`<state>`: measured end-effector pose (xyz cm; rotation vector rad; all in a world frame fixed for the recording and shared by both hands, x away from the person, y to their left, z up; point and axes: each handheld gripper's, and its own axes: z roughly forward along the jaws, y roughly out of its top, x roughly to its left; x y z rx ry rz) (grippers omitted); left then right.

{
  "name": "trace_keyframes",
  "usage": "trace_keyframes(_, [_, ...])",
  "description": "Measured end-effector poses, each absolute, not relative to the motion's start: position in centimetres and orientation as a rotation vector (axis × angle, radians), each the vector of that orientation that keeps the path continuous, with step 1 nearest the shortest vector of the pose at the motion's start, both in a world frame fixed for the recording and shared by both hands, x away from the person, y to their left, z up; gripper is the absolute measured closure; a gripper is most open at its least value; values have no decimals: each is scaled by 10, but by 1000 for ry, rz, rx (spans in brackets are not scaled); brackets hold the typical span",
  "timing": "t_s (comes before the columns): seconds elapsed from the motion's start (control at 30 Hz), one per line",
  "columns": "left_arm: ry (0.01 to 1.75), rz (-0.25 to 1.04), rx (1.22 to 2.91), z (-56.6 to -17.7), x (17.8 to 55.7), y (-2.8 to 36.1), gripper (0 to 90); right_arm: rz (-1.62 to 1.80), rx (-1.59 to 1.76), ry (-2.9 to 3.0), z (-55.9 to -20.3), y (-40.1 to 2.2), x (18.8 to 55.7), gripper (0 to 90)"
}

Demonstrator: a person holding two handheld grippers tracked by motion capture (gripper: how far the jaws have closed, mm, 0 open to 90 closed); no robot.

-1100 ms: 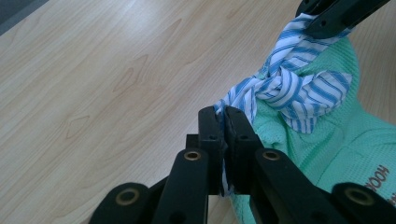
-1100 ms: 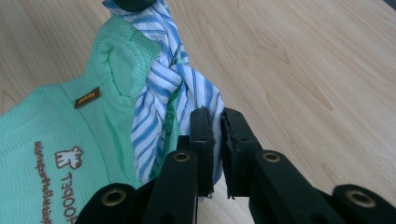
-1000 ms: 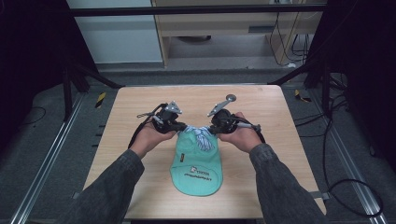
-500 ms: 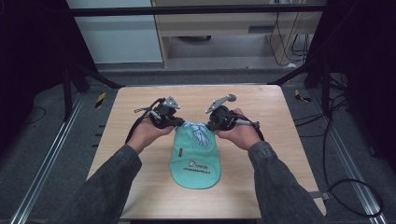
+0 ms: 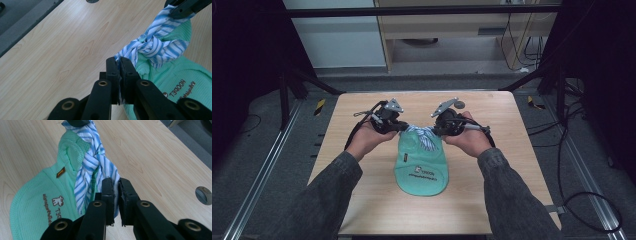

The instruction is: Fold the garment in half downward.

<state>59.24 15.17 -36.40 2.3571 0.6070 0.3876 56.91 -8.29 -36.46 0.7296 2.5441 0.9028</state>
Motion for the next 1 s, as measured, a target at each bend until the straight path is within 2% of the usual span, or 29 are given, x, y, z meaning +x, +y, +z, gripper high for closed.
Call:
trace_keyframes(0.37, [610, 416, 2365, -354, 606, 145, 867, 886, 722, 2511, -354, -82, 574, 833])
trace_keyframes(1.0, [628, 455, 2366, -353, 623, 131, 867, 913, 760, 2457, -358, -93, 593, 832])
